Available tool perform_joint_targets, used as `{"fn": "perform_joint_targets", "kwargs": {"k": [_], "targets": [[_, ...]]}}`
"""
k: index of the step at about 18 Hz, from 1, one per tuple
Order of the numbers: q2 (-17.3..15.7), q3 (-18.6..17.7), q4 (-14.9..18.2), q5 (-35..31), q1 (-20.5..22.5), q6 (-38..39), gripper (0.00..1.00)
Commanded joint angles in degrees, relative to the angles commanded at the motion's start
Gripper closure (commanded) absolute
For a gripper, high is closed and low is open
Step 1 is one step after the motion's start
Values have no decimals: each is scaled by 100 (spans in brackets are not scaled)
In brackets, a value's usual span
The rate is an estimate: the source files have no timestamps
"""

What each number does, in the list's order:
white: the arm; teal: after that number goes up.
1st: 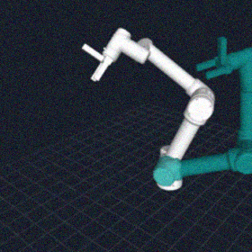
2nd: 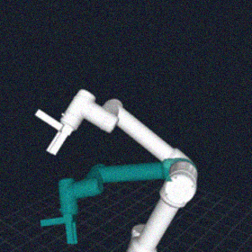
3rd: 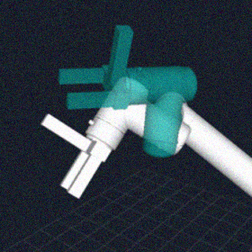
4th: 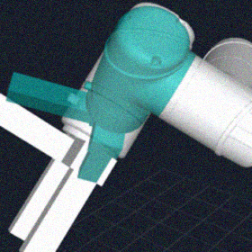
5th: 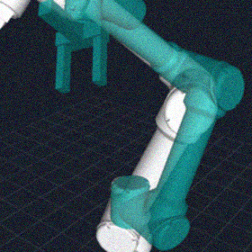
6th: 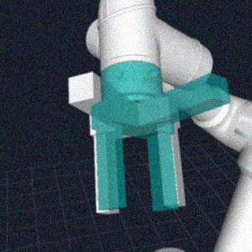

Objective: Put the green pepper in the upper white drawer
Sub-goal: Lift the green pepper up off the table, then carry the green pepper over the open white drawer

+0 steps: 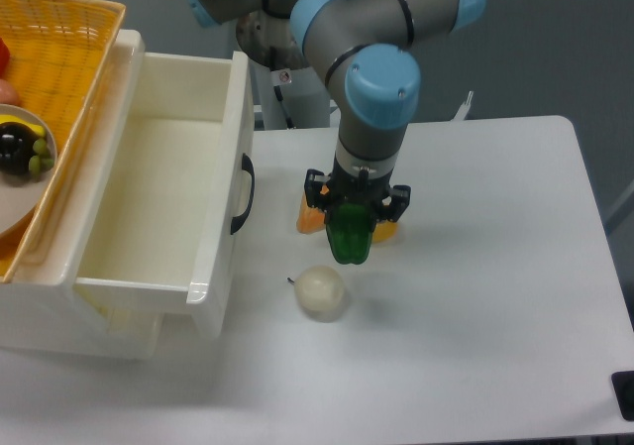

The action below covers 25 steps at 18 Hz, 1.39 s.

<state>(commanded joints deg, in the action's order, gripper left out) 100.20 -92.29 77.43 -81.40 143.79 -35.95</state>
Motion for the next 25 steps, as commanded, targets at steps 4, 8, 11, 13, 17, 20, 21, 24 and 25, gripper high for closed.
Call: {"fn": "perform_joint_targets", "kwargs": {"k": [4, 8, 11, 13, 17, 20, 21, 24, 25], "targets": [[-290, 9, 220, 291, 123, 158, 51], [-571, 88, 440, 598, 202, 526, 51], [-800, 132, 493, 896, 263, 843, 51], [-940, 149, 493, 1072, 290, 1054, 51], [-1064, 246, 484, 1424, 334, 1502, 51], [-1160, 246, 493, 1608, 299, 1731, 51], [-1222, 246, 510, 1740, 299, 1845, 51], [-1327, 246, 545, 1881, 246, 1968, 51], [-1336, 237, 580, 2012, 229, 2073, 50]]}}
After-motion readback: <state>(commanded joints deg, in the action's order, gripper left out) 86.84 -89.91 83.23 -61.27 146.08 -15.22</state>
